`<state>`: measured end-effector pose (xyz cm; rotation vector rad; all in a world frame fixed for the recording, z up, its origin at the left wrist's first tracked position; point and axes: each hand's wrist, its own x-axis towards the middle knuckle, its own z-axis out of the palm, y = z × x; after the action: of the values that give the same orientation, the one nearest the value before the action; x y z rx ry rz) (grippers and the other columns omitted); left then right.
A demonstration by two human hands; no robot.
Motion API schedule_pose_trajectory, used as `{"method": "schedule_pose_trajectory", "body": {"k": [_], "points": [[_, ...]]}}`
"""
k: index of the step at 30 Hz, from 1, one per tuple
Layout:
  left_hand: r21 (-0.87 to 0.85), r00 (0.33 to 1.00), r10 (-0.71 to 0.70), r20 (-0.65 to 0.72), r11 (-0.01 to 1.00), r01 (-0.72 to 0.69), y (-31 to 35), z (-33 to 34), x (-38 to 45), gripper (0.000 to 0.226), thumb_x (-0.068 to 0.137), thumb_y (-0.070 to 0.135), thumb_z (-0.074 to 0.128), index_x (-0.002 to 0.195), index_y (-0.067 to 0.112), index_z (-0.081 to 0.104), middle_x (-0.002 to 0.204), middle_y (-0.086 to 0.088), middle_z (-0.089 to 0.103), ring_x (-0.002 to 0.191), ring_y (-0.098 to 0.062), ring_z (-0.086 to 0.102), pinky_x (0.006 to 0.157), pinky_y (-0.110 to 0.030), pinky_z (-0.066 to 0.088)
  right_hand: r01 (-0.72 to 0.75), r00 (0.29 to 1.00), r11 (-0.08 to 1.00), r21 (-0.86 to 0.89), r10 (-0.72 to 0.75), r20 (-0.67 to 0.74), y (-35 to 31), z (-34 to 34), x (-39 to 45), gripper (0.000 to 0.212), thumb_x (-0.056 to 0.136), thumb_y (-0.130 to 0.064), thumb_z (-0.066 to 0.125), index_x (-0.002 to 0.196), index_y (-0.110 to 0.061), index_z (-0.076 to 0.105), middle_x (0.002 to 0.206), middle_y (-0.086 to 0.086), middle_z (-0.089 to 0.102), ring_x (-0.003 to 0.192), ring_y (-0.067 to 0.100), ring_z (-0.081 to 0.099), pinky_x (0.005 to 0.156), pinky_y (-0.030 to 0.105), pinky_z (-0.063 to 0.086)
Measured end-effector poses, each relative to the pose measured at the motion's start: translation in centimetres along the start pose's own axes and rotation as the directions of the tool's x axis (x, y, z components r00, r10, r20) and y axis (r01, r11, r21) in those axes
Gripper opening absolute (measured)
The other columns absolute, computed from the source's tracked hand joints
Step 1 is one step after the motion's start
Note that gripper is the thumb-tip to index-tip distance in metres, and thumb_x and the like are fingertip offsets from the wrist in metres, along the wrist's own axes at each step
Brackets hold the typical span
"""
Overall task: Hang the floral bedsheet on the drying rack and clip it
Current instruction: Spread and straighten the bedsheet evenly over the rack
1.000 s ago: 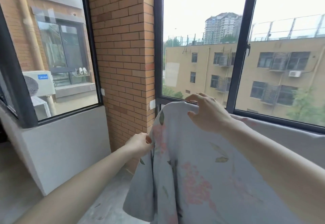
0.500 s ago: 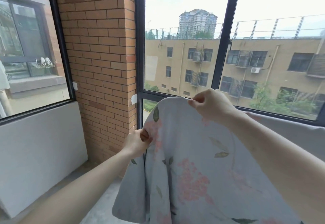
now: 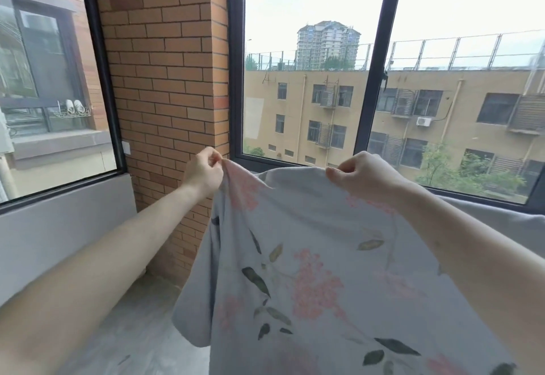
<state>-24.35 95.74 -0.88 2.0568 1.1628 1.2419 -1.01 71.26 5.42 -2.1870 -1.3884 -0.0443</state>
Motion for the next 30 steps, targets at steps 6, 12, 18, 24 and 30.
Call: {"method": "schedule_pose_trajectory", "body": {"k": [6, 12, 18, 24, 30], "points": [[0.422, 0.944, -0.028, 0.330, 0.898, -0.121, 1.6, 0.9, 2.6, 0.007, 0.099, 0.025, 0.056, 0.103, 0.025, 0.062, 0.114, -0.003, 0.069, 0.100, -0.026, 0.063, 0.081, -0.036, 0.054, -0.073, 0.997, 0.996, 0.048, 0.074, -0.017, -0.3, -0.1, 0.4, 0.052, 0.100, -0.044, 0.056, 0.064, -0.006, 0.058, 0.055, 0.002, 0.050, 0.045, 0.019, 0.043, 0.045, 0.023, 0.036], [0.295, 0.825, -0.034, 0.564, 0.942, -0.163, 1.4, 1.8, 0.5, 0.017, 0.099, 0.030, 0.064, 0.113, 0.023, 0.070, 0.119, 0.003, 0.067, 0.106, -0.017, 0.064, 0.082, -0.028, 0.048, -0.127, 0.992, 0.992, 0.021, 0.126, 0.027, -0.5, -0.8, 0.4, 0.046, 0.102, -0.047, 0.054, 0.077, -0.016, 0.077, 0.060, -0.001, 0.063, 0.049, 0.017, 0.050, 0.045, 0.021, 0.036], [0.065, 0.730, 0.090, 0.678, 0.981, -0.182, 1.1, 2.9, -1.0, 0.014, 0.099, 0.040, 0.067, 0.109, 0.032, 0.072, 0.110, 0.011, 0.072, 0.103, -0.010, 0.068, 0.088, -0.032, 0.055, -0.149, 0.989, 0.988, 0.042, 0.149, 0.022, -0.6, -1.2, 0.6, 0.044, 0.105, -0.045, 0.052, 0.083, -0.015, 0.076, 0.060, 0.001, 0.055, 0.049, 0.017, 0.044, 0.044, 0.023, 0.032], [0.120, 0.787, 0.159, 0.596, 0.951, -0.283, 1.1, 2.8, -0.8, 0.011, 0.093, 0.036, 0.076, 0.094, 0.026, 0.078, 0.095, 0.013, 0.074, 0.090, -0.005, 0.068, 0.072, -0.016, 0.050, -0.176, 0.982, 0.984, 0.030, 0.173, 0.074, -0.8, -1.2, 0.6, 0.043, 0.104, -0.046, 0.054, 0.091, -0.013, 0.078, 0.058, -0.001, 0.054, 0.046, 0.017, 0.042, 0.042, 0.021, 0.032], [0.447, 0.738, -0.009, 0.675, 0.801, -0.398, -2.0, 2.9, -1.9, 0.006, 0.087, 0.037, 0.072, 0.087, 0.033, 0.077, 0.092, 0.016, 0.073, 0.087, -0.006, 0.068, 0.078, -0.032, 0.061, -0.191, 0.978, 0.981, 0.041, 0.187, 0.091, -0.7, -1.2, 0.6, 0.041, 0.100, -0.049, 0.056, 0.095, -0.017, 0.080, 0.060, -0.002, 0.058, 0.042, 0.015, 0.044, 0.040, 0.018, 0.033]]}}
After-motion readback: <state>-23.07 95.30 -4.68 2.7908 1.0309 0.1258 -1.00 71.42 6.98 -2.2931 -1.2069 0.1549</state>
